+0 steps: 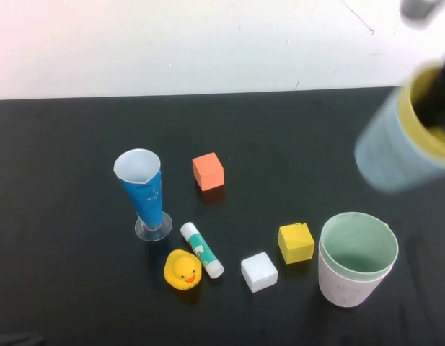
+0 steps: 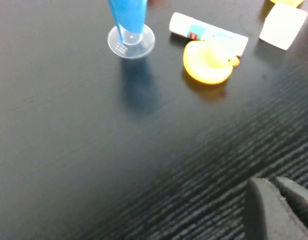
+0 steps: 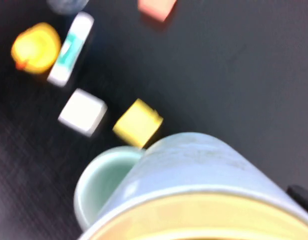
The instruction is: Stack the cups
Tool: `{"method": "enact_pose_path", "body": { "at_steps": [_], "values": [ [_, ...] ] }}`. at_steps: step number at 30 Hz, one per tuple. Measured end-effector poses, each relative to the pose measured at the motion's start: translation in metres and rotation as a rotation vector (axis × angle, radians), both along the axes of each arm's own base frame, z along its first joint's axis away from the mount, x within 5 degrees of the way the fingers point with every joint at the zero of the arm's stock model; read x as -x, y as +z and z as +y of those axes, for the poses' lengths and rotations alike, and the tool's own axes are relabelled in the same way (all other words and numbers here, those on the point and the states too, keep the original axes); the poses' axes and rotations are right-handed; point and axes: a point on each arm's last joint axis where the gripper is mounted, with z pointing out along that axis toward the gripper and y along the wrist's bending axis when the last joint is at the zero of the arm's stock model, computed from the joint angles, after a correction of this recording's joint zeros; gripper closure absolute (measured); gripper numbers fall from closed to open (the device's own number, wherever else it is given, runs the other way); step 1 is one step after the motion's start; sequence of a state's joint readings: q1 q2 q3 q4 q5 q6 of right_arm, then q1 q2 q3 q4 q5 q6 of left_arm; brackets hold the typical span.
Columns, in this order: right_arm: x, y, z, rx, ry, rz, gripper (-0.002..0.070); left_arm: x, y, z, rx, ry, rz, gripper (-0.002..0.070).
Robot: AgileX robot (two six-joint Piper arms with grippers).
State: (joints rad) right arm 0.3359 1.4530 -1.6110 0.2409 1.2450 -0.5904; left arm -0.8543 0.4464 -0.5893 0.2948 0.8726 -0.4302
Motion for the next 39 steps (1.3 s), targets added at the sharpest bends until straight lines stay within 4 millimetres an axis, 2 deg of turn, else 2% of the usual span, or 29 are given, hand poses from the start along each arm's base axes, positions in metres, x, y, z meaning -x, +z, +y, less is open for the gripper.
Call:
{"method": "enact_pose_path", "body": {
  "at_steps": [4, 8, 13, 18, 22, 27, 33, 36, 39],
  "values": [
    [0.009, -0.028, -0.001, 0.030, 0.028, 0.089, 0.0591, -0.002, 0.002, 0.000, -0.004, 0.000, -0.036, 0.0673],
    [0.009, -0.042, 0.006, 0.022, 0.082, 0.138, 0.0591, -0.003, 0.004, 0.000, 0.003, -0.004, -0.056, 0.0673],
    [0.003, -0.053, 0.019, 0.009, 0.150, 0.173, 0.0592, -0.001, 0.003, -0.002, 0.027, -0.011, -0.033, 0.0673],
    [-0.011, -0.073, 0.025, 0.031, 0.176, 0.220, 0.0591, 0.000, 0.003, -0.004, 0.048, -0.017, -0.010, 0.0673],
    [-0.018, -0.084, 0.028, 0.040, 0.186, 0.245, 0.0555, 0.000, 0.002, -0.004, 0.051, -0.018, -0.007, 0.0673],
    [-0.019, -0.084, 0.028, 0.039, 0.193, 0.243, 0.0480, 0.000, 0.003, -0.003, 0.040, -0.014, -0.019, 0.0673],
    [-0.016, -0.070, 0.027, 0.018, 0.168, 0.206, 0.0468, -0.002, 0.006, -0.004, 0.053, -0.021, -0.063, 0.0673],
    [-0.002, -0.056, 0.021, 0.006, 0.164, 0.164, 0.0477, -0.004, 0.006, -0.005, 0.059, -0.029, -0.099, 0.0673],
    [0.029, -0.046, 0.009, -0.006, 0.164, 0.127, 0.0503, -0.007, 0.003, -0.010, 0.082, -0.056, -0.159, 0.0673]
  ]
}}
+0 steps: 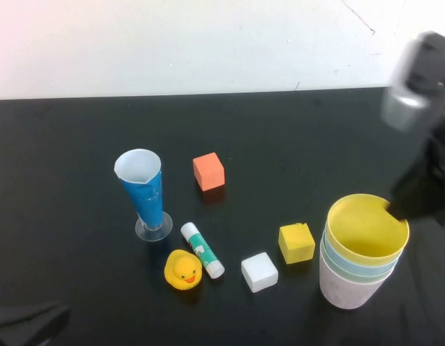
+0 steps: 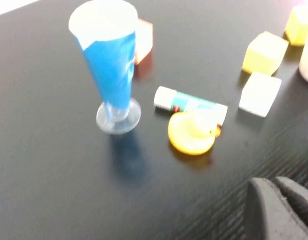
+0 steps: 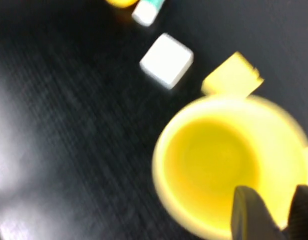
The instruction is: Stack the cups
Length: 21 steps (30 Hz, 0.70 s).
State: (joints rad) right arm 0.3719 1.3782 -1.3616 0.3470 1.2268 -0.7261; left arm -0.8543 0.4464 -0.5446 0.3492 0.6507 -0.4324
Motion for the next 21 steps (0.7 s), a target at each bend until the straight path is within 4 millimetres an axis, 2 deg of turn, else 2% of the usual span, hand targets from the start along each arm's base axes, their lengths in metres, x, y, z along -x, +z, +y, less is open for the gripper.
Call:
{"method": "enact_pose_path", "body": {
  "at_steps": [3, 10, 16, 21],
  "values": [
    [0.033, -0.002, -0.014, -0.038, -0.033, -0.078, 0.0530, -0.003, -0.008, -0.004, -0.003, -0.025, -0.058, 0.0673],
    [0.095, 0.000, -0.042, -0.234, -0.169, -0.447, 0.0559, -0.008, -0.023, -0.006, -0.085, -0.057, -0.169, 0.0673],
    [0.124, -0.008, -0.057, -0.269, -0.172, -0.595, 0.0561, -0.007, -0.025, -0.006, -0.072, -0.057, -0.146, 0.0673],
    [0.131, -0.018, -0.059, -0.254, -0.156, -0.599, 0.0561, -0.007, -0.025, -0.006, -0.070, -0.058, -0.145, 0.0673]
  ]
}}
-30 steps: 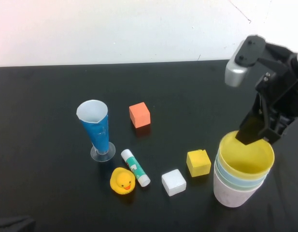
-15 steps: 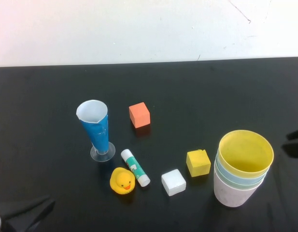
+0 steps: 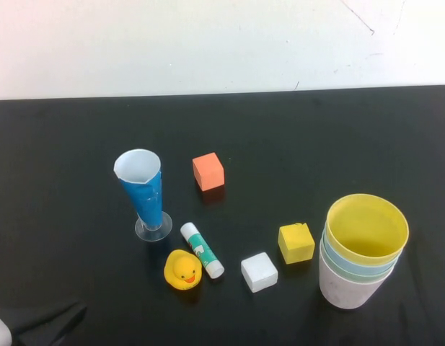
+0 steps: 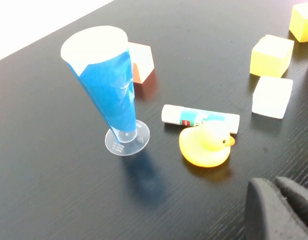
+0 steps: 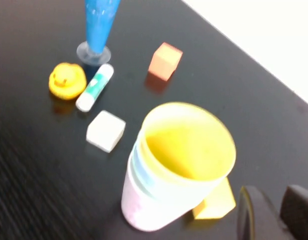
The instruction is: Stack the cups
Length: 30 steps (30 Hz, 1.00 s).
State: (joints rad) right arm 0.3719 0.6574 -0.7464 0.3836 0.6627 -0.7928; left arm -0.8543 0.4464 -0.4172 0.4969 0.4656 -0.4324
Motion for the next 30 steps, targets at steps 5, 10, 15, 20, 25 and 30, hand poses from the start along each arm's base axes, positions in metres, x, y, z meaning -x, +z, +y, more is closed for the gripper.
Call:
{"method": "enact_pose_path", "body": {
  "at_steps": [5, 10, 15, 20, 25, 30],
  "values": [
    [0.003, -0.009, 0.000, 0.033, 0.026, 0.056, 0.0561, 0.000, 0.000, 0.000, 0.004, 0.000, 0.005, 0.0673],
    [0.006, -0.013, 0.000, 0.054, 0.044, 0.097, 0.0561, 0.000, 0.000, 0.000, 0.004, 0.000, 0.005, 0.0673],
    [0.015, -0.030, -0.008, 0.143, 0.010, 0.212, 0.0571, 0.000, 0.000, 0.000, 0.004, 0.000, 0.005, 0.0673],
    [0.040, -0.045, -0.020, 0.091, -0.054, 0.206, 0.0573, 0.000, 0.000, 0.000, 0.004, 0.000, 0.005, 0.0673],
    [0.041, -0.063, -0.026, -0.034, -0.135, -0.017, 0.0573, 0.000, 0.000, 0.000, 0.004, 0.000, 0.005, 0.0673],
    [0.031, -0.097, -0.033, -0.116, -0.250, -0.222, 0.0573, 0.000, 0.000, 0.000, 0.004, 0.000, 0.005, 0.0673]
  ]
}}
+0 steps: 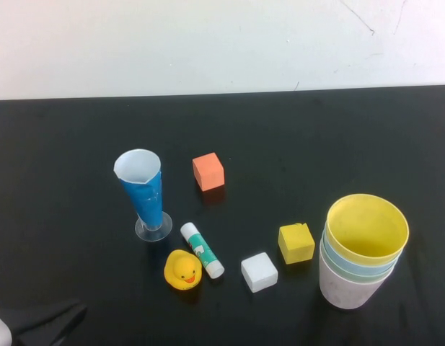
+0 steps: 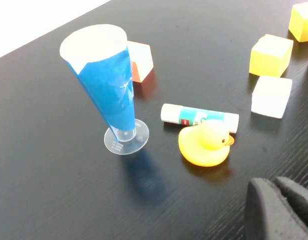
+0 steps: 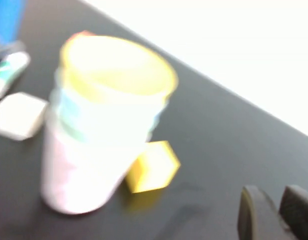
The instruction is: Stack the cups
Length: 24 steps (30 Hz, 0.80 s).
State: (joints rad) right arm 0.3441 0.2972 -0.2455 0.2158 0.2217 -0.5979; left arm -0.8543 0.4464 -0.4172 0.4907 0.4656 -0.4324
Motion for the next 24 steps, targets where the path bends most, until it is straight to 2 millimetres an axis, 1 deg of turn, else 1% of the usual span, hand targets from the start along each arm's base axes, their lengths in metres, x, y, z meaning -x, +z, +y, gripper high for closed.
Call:
{"method": "enact_pose_path", "body": {
  "at_steps": [3, 6, 10, 12, 14, 20, 24],
  "values": [
    [0.001, -0.016, -0.010, -0.036, -0.120, -0.076, 0.0573, 0.000, 0.000, 0.000, 0.000, 0.000, 0.000, 0.0673],
    [0.006, -0.032, -0.020, -0.107, -0.249, -0.110, 0.0573, 0.000, 0.000, 0.000, 0.000, 0.000, 0.000, 0.0673],
    [0.012, -0.058, -0.030, -0.189, -0.412, -0.100, 0.0573, 0.000, 0.000, 0.000, 0.000, 0.000, 0.000, 0.0673],
    [0.015, -0.063, -0.034, -0.238, -0.475, -0.084, 0.0573, 0.000, 0.000, 0.000, 0.000, 0.000, 0.000, 0.0673],
    [0.017, -0.068, -0.036, -0.238, -0.516, -0.042, 0.0573, 0.000, 0.000, 0.000, 0.000, 0.000, 0.000, 0.0673],
    [0.021, -0.082, -0.037, -0.198, -0.555, 0.105, 0.0573, 0.000, 0.000, 0.000, 0.000, 0.000, 0.000, 0.0673],
    [0.021, -0.082, -0.038, -0.180, -0.555, 0.112, 0.0573, 0.000, 0.000, 0.000, -0.001, 0.001, 0.001, 0.0673]
  ]
}}
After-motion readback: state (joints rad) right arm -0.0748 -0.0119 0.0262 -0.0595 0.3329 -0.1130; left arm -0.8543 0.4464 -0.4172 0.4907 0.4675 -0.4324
